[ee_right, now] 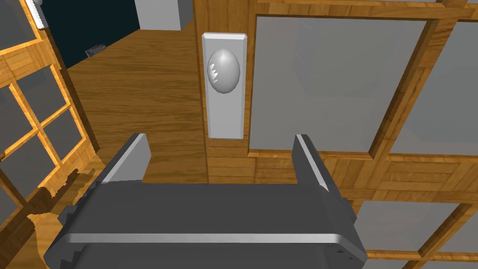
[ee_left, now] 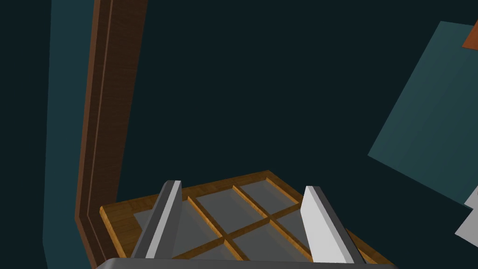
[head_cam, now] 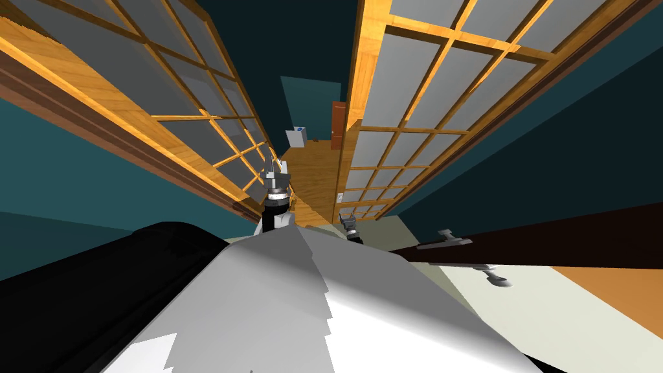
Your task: Push the door open
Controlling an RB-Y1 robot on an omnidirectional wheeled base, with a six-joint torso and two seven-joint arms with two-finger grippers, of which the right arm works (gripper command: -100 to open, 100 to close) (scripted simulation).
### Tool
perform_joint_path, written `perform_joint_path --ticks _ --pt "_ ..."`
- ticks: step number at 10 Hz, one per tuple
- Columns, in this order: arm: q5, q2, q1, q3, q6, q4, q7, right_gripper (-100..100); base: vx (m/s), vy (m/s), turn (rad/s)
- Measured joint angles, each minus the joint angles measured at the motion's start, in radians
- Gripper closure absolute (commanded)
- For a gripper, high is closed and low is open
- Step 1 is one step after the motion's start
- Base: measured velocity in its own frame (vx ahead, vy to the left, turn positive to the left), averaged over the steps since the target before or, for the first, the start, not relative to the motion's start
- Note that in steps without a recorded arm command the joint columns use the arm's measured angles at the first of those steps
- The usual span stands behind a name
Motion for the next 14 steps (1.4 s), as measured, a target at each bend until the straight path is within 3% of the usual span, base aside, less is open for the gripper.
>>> perform_joint_path --ticks 10,11,14 --pt "0.001 0.020 -0.003 -0.017 -0.023 0.042 -0.006 -100 0.173 0.067 0.031" --pt "0.001 0.021 -0.003 -0.016 -0.025 0.041 -0.005 100 -0.024 0.001 -0.004" --pt "0.000 0.019 -0.005 -0.019 -0.023 0.042 -0.005 100 -0.020 -0.008 0.004"
